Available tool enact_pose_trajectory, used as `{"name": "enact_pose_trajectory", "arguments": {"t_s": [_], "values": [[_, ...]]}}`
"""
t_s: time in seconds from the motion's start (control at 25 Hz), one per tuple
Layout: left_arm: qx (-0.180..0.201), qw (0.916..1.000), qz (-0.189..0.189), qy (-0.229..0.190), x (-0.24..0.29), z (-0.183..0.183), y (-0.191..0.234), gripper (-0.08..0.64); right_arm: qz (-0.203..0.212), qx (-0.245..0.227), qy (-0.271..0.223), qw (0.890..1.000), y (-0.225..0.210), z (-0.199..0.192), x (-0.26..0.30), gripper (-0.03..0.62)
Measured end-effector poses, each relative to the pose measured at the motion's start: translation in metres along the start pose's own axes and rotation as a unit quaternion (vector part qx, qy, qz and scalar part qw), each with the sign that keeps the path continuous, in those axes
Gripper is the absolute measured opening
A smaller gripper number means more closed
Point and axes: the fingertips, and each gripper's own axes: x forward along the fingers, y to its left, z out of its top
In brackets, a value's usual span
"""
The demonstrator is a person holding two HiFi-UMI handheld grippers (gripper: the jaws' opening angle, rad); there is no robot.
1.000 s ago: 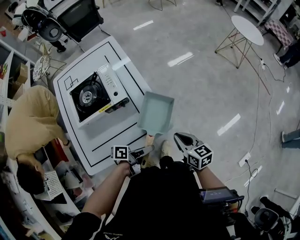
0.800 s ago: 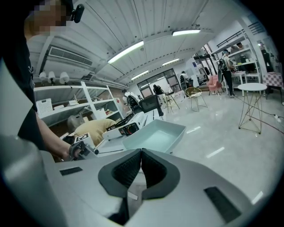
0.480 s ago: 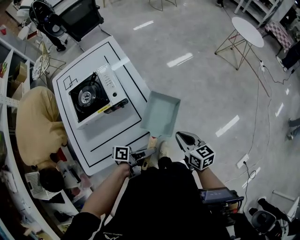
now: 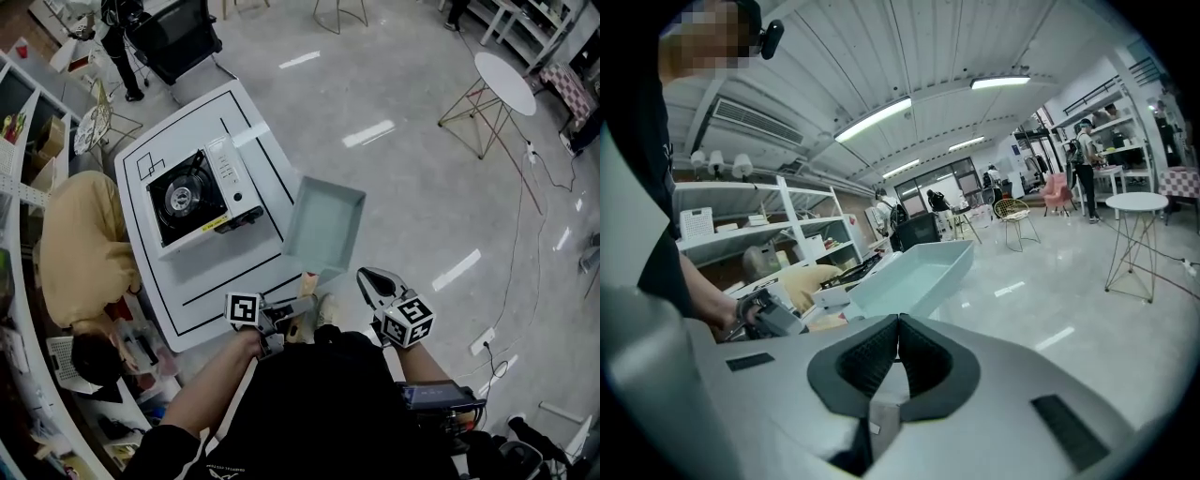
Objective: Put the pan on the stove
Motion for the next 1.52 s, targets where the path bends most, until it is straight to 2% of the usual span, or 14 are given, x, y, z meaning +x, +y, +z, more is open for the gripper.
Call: {"name": "enact_pose_trajectory", "arguments": {"t_s": [0.32, 0.52, 1.0, 1.32, 1.52], "values": [[0.018, 0.9991, -0.003, -0.039, 0.005, 0.015, -0.017, 0.090, 0.014, 0.005, 0.005, 1.000, -0.012, 0.003, 0.000, 0.026], [0.026, 0.9970, -0.001, -0.073, 0.003, 0.028, -0.026, 0.091, 0.048, -0.006, 0.013, 0.999, -0.010, 0.006, 0.010, 0.026], [0.042, 0.9841, 0.015, -0.172, -0.030, 0.050, -0.045, 0.095, 0.119, -0.019, 0.012, 0.993, 0.004, 0.024, 0.038, 0.026], [0.059, 0.9752, 0.036, -0.210, -0.054, 0.064, -0.055, 0.097, 0.148, -0.021, 0.018, 0.989, 0.015, 0.028, 0.052, 0.026], [0.062, 0.9716, 0.034, -0.226, -0.067, 0.072, -0.058, 0.097, 0.162, -0.032, 0.020, 0.986, 0.023, 0.032, 0.068, 0.026]]}}
